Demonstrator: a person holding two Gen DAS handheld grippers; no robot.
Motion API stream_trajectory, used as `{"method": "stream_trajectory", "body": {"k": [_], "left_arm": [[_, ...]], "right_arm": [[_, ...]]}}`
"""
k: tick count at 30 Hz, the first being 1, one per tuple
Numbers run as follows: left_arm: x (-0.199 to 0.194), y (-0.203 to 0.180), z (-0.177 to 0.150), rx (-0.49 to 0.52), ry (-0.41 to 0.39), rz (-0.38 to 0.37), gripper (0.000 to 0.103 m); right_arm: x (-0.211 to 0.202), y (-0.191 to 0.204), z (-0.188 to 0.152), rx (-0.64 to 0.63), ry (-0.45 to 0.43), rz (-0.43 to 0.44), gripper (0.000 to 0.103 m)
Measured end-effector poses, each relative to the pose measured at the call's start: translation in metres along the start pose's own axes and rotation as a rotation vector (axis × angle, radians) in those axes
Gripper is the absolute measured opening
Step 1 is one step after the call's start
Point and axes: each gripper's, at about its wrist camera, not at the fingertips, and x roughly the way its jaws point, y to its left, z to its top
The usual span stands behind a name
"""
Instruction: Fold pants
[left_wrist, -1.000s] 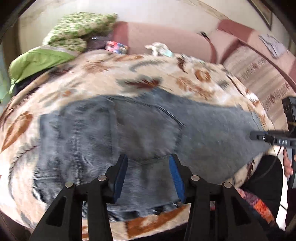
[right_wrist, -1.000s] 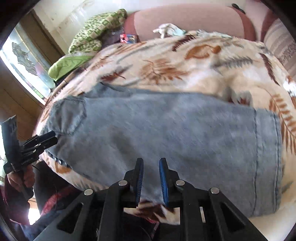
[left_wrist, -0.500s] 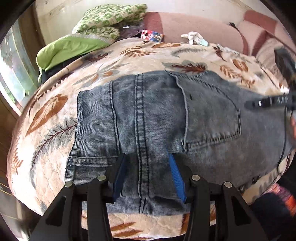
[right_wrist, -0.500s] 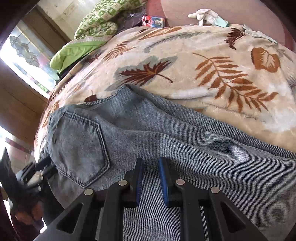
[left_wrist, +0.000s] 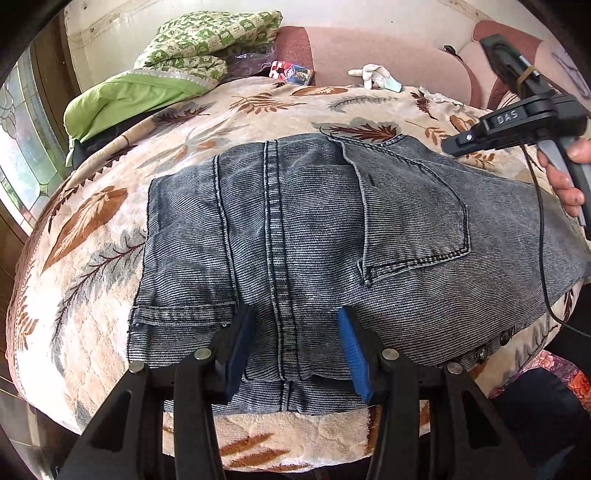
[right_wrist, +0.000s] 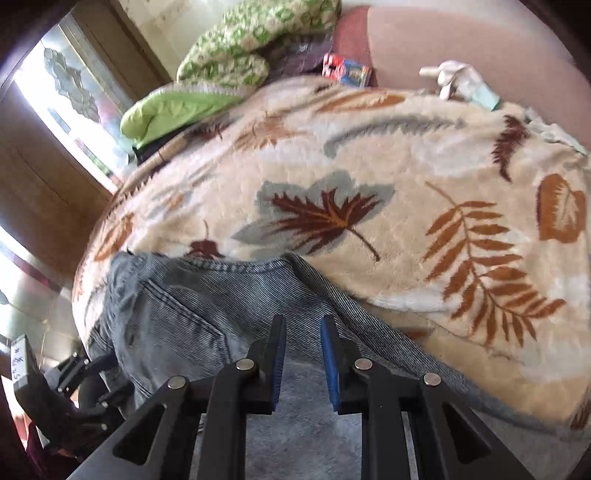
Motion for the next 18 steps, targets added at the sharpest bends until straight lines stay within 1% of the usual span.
{"method": "stream_trajectory", "body": {"k": [2,5,9,13,14,15,18], "left_arm": [[0.000,0.000,-0.001,0.008,-0.002,-0.002,0.048],[0.000,0.001,-0.001,0.016,0.000,-0.013,0.048],[0.000,0.002,-0.001,0.027,0.002,-0.020,0.048],[0.000,0.001,0.000,0.028,0.005,-0.022,0.048],[0.000,0.001,0.000,0.029,0.007,-0.023,0.048],[0.001,0.001,0.001,0.030,0.009,-0.024,0.048],[0.001,0.002,0.002,0.027,0.014,-0.028,0.048]], "right_arm": [[0.009,-0.011,0.003,-0.002,0.043,0.005,0.022],[0.016,-0.021,0.002,-0.017,0.066,0.011,0.022],[0.026,-0.038,-0.003,-0.009,0.124,0.077,0.022],[0.019,-0.045,-0.007,-0.050,0.099,0.117,0.023],[0.017,-0.047,-0.007,-0.055,0.099,0.131,0.025],[0.016,-0.051,-0.007,-0.054,0.107,0.146,0.029],[0.023,-0.063,-0.006,-0.012,0.157,0.211,0.030]]}}
